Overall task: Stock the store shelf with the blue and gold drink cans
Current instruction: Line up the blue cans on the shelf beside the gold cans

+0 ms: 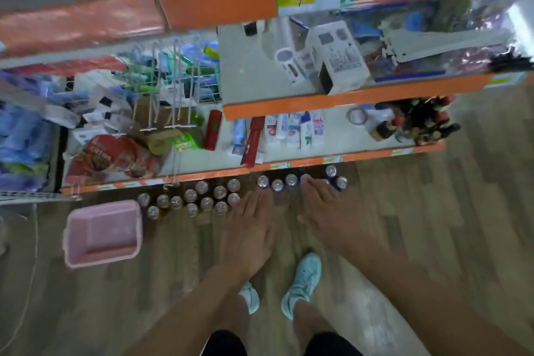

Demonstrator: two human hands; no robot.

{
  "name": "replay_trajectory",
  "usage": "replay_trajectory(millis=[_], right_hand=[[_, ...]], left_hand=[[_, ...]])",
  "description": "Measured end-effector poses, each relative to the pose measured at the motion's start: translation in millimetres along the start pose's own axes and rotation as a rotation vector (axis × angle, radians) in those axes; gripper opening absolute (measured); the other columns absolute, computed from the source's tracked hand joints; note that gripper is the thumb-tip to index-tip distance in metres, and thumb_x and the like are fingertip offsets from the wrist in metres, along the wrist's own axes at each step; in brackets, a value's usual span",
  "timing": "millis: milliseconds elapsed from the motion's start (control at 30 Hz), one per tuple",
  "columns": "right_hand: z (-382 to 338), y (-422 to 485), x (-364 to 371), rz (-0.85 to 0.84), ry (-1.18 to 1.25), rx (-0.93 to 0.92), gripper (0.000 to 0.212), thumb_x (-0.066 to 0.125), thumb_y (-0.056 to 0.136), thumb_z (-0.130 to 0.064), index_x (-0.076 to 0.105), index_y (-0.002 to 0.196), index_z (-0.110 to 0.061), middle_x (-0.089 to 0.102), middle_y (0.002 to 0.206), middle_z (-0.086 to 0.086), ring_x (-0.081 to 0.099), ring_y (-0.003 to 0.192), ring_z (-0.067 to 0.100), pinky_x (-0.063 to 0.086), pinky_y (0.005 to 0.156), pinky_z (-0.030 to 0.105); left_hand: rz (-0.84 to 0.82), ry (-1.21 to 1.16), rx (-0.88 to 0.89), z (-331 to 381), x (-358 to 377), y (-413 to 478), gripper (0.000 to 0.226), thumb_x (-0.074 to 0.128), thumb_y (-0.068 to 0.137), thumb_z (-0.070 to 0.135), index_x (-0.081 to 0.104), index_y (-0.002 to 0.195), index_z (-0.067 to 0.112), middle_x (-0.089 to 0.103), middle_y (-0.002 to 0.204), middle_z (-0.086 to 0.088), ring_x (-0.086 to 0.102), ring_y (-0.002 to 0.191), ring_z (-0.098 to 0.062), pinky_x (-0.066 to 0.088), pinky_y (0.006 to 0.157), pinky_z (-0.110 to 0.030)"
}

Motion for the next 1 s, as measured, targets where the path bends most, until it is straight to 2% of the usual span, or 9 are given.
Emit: replay_trajectory(millis=[200, 300, 367, 467, 567, 700, 800, 900, 1000], right_hand=[[45.2, 38.2, 164.0, -0.12, -0.024, 0.063, 0.07, 0.061, 0.084, -0.041, 0.045, 0.144, -0.009, 0.049, 0.145, 0.011, 0.049, 0.131, 0.033, 0.048, 0.099, 0.049], [71.7, 64.8, 258.5, -0.175, -0.047, 0.057, 0.071, 0.071, 0.079, -0.034, 0.052, 0.139, -0.003, 0.056, 0.137, 0.017, 0.056, 0.124, 0.036, 0.049, 0.1, 0.05], [88.8, 82.9, 316.6, -0.208, -0.089, 0.037, 0.075, 0.079, 0.077, -0.03, 0.05, 0.141, -0.003, 0.056, 0.139, 0.018, 0.055, 0.127, 0.036, 0.046, 0.105, 0.048], [111.4, 113.1, 380.2, -0.211, -0.175, -0.017, 0.081, 0.071, 0.088, -0.039, 0.032, 0.153, -0.009, 0.037, 0.157, 0.013, 0.036, 0.144, 0.03, 0.026, 0.119, 0.042], [131.1, 147.1, 424.7, -0.223, -0.228, -0.078, 0.085, 0.057, 0.096, -0.05, 0.014, 0.158, -0.011, 0.018, 0.165, 0.01, 0.016, 0.152, 0.026, 0.008, 0.123, 0.037], [146.5, 192.2, 462.9, -0.138, -0.346, -0.204, 0.097, 0.067, 0.083, -0.06, 0.028, 0.155, -0.008, 0.034, 0.158, 0.013, 0.029, 0.147, 0.03, 0.012, 0.123, 0.042], [151.2, 218.1, 490.1, -0.133, -0.458, -0.289, 0.102, 0.071, 0.072, -0.068, 0.04, 0.148, -0.009, 0.05, 0.146, 0.011, 0.043, 0.137, 0.03, 0.017, 0.123, 0.046], [147.4, 228.6, 504.6, -0.073, -0.502, -0.329, 0.094, 0.072, 0.068, -0.069, 0.048, 0.138, -0.012, 0.062, 0.13, 0.006, 0.053, 0.128, 0.028, 0.014, 0.124, 0.047], [144.5, 226.5, 506.1, -0.032, -0.432, -0.33, 0.077, 0.072, 0.071, -0.065, 0.052, 0.128, -0.017, 0.066, 0.123, 0.002, 0.057, 0.122, 0.023, 0.021, 0.122, 0.042]], left_hand=[[-0.081, -0.016, 0.024, -60.8, 144.6, 43.6, 0.072, 0.073, 0.073, 0.024, 0.045, 0.138, 0.008, 0.054, 0.138, -0.014, 0.051, 0.126, -0.035, 0.047, 0.098, -0.046], [-0.077, -0.017, 0.063, -95.8, 234.3, 72.5, 0.076, 0.076, 0.078, 0.023, 0.036, 0.141, 0.01, 0.052, 0.141, -0.014, 0.049, 0.13, -0.033, 0.045, 0.105, -0.044], [-0.106, 0.014, 0.069, -119.0, 292.9, 92.2, 0.076, 0.074, 0.085, 0.028, 0.035, 0.148, 0.01, 0.045, 0.149, -0.013, 0.042, 0.14, -0.032, 0.035, 0.115, -0.043], [-0.131, 0.028, 0.069, -151.1, 365.1, 129.0, 0.075, 0.061, 0.096, 0.034, 0.023, 0.158, 0.013, 0.027, 0.163, -0.01, 0.023, 0.151, -0.028, 0.019, 0.125, -0.041], [-0.061, 0.046, 0.109, -172.4, 413.9, 168.7, 0.084, 0.066, 0.093, 0.035, 0.018, 0.159, 0.013, 0.024, 0.163, -0.01, 0.022, 0.151, -0.027, 0.021, 0.125, -0.039], [-0.069, 0.074, 0.148, -196.3, 474.2, 218.0, 0.095, 0.069, 0.09, 0.041, 0.011, 0.16, 0.013, 0.02, 0.164, -0.012, 0.023, 0.151, -0.028, 0.025, 0.123, -0.04], [-0.037, 0.068, 0.196, -208.3, 500.4, 243.9, 0.097, 0.074, 0.085, 0.042, 0.017, 0.159, 0.017, 0.025, 0.162, -0.008, 0.037, 0.143, -0.029, 0.041, 0.113, -0.043], [0.043, -0.013, 0.25, -212.5, 506.7, 255.9, 0.09, 0.083, 0.078, 0.034, 0.031, 0.15, 0.019, 0.036, 0.154, -0.006, 0.051, 0.13, -0.03, 0.056, 0.096, -0.044], [0.073, -0.17, 0.266, -211.5, 502.0, 258.2, 0.083, 0.085, 0.074, 0.022, 0.038, 0.142, 0.019, 0.045, 0.145, -0.004, 0.056, 0.124, -0.027, 0.055, 0.095, -0.04]])
Point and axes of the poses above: each hand's wrist, its own y-axis towards the middle knuckle, its own x-axis out of the palm, z = x × y, the point moved 9 cm from there along y, towards the middle knuckle
